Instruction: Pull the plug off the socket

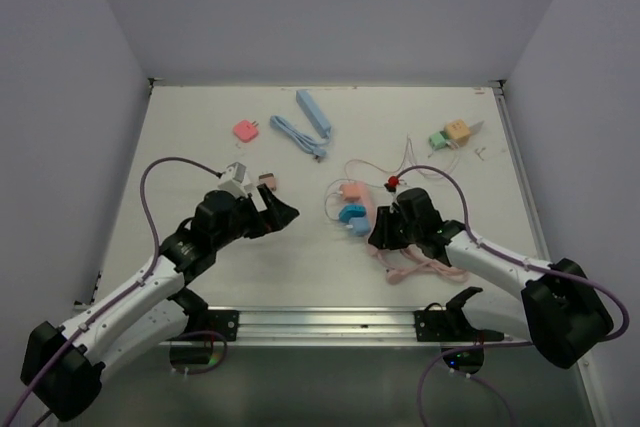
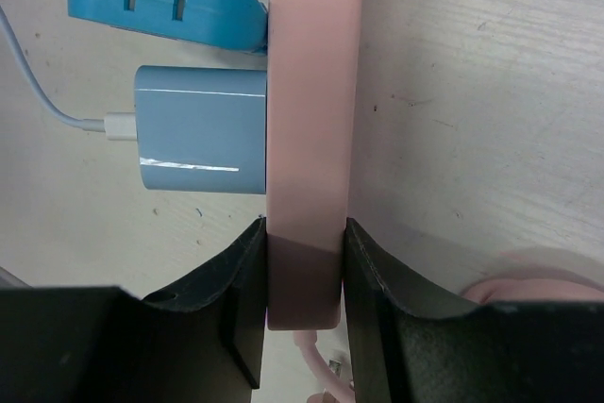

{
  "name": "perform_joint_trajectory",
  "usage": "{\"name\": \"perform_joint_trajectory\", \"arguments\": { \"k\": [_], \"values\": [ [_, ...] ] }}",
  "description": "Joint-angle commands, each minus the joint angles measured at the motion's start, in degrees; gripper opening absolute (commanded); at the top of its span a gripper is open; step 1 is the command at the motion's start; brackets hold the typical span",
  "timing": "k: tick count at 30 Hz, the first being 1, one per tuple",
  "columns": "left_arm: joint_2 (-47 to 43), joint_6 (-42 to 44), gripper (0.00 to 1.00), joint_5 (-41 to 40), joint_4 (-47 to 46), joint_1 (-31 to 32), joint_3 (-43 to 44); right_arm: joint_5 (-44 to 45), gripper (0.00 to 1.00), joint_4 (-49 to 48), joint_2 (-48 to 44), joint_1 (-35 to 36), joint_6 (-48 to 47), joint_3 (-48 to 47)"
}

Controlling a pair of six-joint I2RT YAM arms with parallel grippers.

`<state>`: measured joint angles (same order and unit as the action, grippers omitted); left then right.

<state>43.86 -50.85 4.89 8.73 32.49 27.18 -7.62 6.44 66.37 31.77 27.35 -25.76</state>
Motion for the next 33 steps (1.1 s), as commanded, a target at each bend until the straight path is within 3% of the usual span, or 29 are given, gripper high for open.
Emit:
{"name": "perform_joint_trajectory", "arguments": {
  "k": [1,12,15,18,25,33],
  "values": [
    [2.9,-5.83,0.99,-4.0,-6.44,3.53,-1.6,-0.05,0.04,1.47,1.65,1.97,-2.65,-2.36],
    [10.19,-13.04,0.99,-13.67,-10.58,13.38,-0.99,13.76,0.48,9.47,6.66,9.27,0.86,-8.34],
    [10.9,-14.97,0.99,-15.78,-11.19,15.23,-1.16,15.7,0.56,9.91,8.07,10.77,2.17,-9.04],
    [11.6,-16.29,0.99,-17.19,-12.33,16.99,-1.34,16.93,0.57,9.3,9.21,11.82,3.58,-9.14],
    [16.16,-19.99,0.99,-19.82,-15.06,19.89,-1.25,17.02,0.49,6.57,10.54,12.0,4.64,-8.7],
    [23.9,-22.36,0.97,-22.02,-20.51,22.96,1.99,14.74,0.04,0.69,8.69,11.91,5.95,-6.06]
  ]
}}
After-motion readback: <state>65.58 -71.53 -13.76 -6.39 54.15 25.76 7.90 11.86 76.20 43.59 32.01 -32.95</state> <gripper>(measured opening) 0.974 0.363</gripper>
